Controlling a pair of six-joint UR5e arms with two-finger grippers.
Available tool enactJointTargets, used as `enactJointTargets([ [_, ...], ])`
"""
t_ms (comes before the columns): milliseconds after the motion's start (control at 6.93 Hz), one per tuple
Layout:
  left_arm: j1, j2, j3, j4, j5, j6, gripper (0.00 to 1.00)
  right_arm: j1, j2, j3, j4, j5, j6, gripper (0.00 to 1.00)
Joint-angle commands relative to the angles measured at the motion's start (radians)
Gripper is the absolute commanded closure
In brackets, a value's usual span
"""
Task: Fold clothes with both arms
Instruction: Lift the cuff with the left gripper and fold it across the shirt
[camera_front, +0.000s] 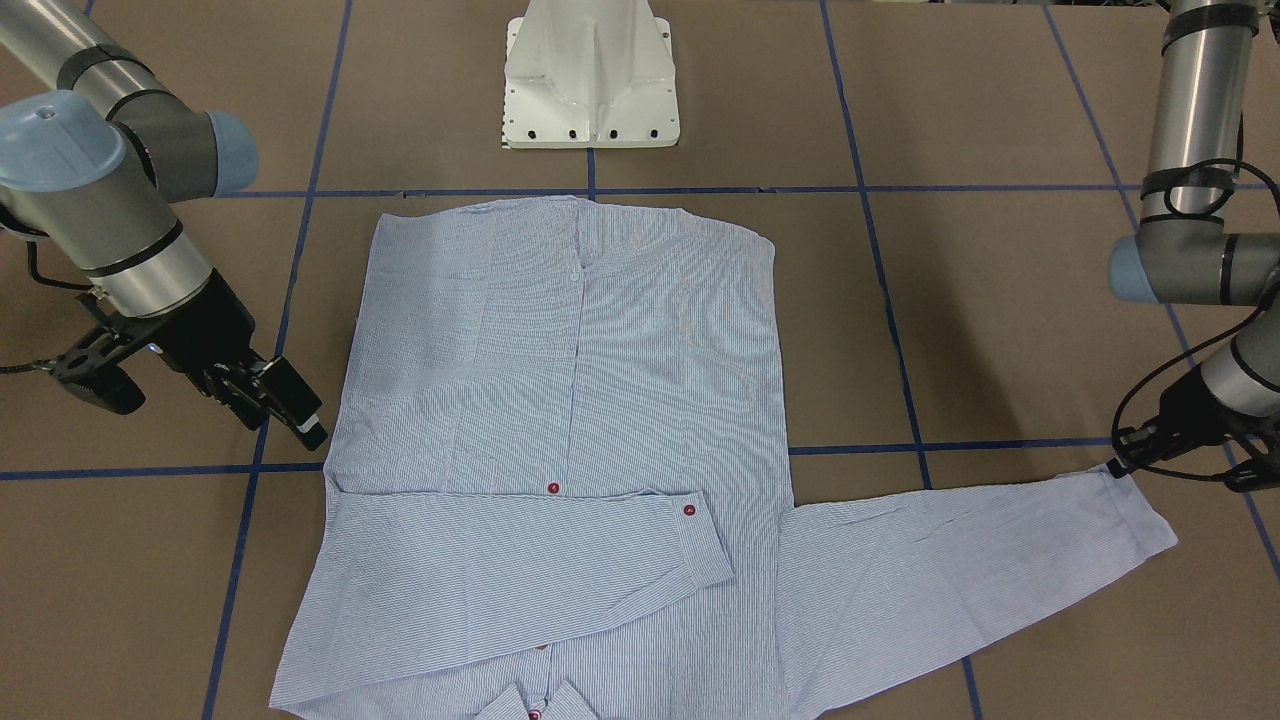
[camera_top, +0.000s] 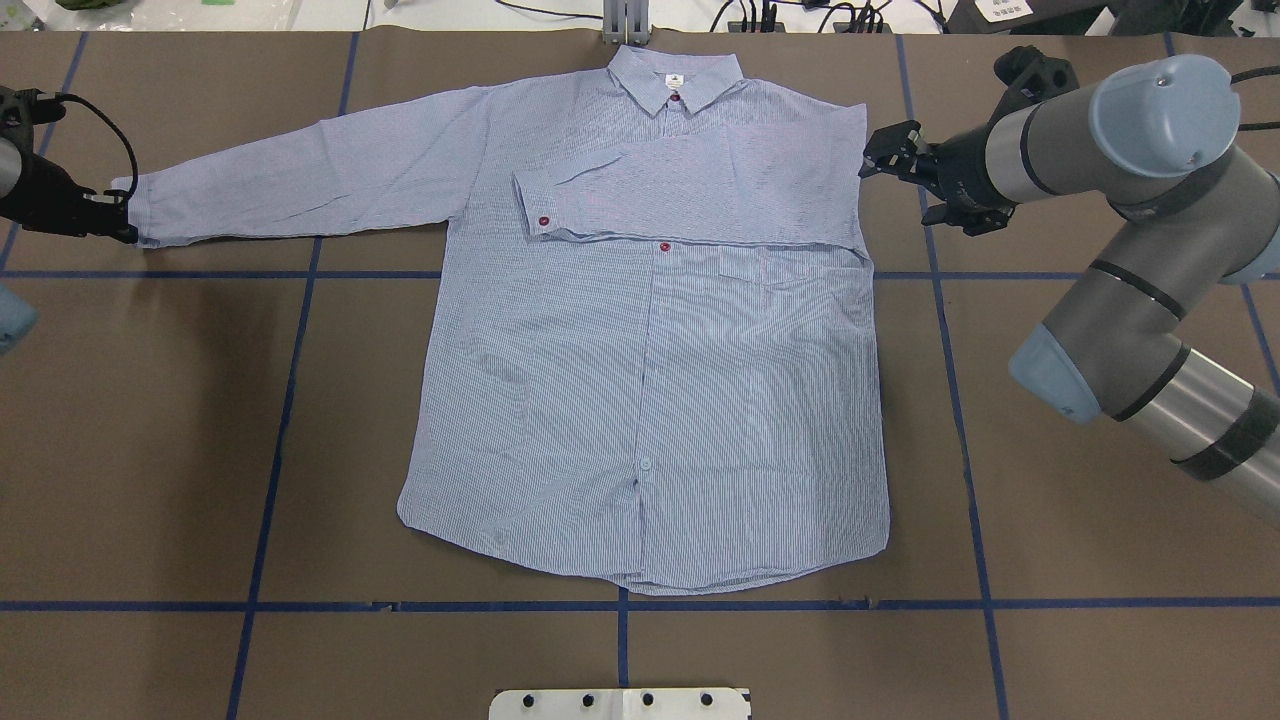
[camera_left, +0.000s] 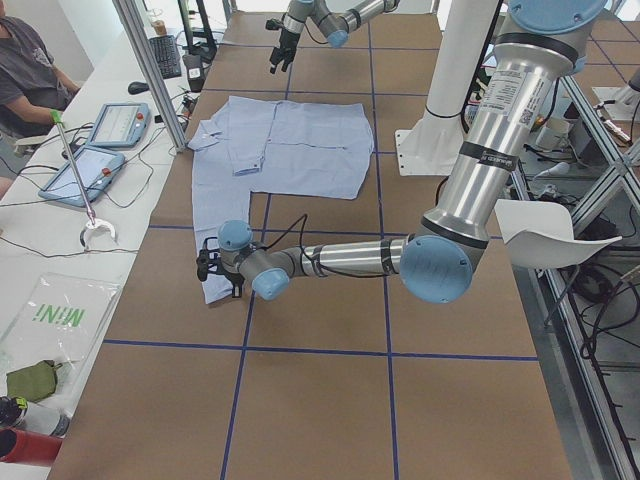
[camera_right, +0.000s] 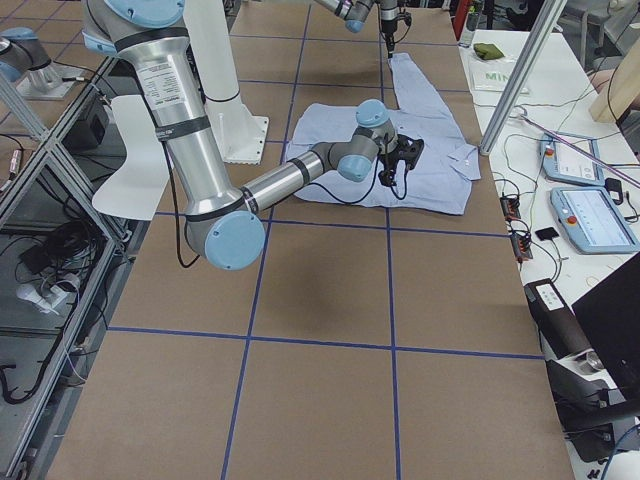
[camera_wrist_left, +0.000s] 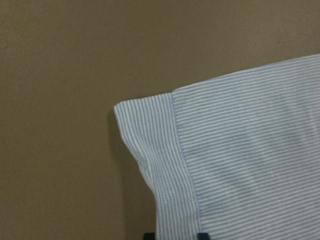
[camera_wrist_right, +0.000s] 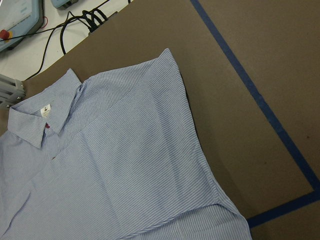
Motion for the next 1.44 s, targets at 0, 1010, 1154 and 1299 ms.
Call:
enactJointTargets([
  [0,-0.024,-0.001,-0.051,0.008,0.001,-0.002,1.00,-0.006,0.000,0.000,-0.002,-0.009,0.001,0.00],
  [1010,0.300,-0.436,-0.317,0.321,0.170,-0.488,1.00,0.226,-0.208,-0.020,0.066,0.155,-0.249,0.00],
  [1154,0.371,-0.530,-0.282,0.321,0.246,-0.588,1.00,0.310,-0.219,-0.058,0.064,0.272,-0.334,0.00],
  [1299,0.419,-0.611,-0.247,0.318,0.283,-0.667,1.00,0.334,-0.233,-0.066,0.066,0.308,-0.366,0.00],
])
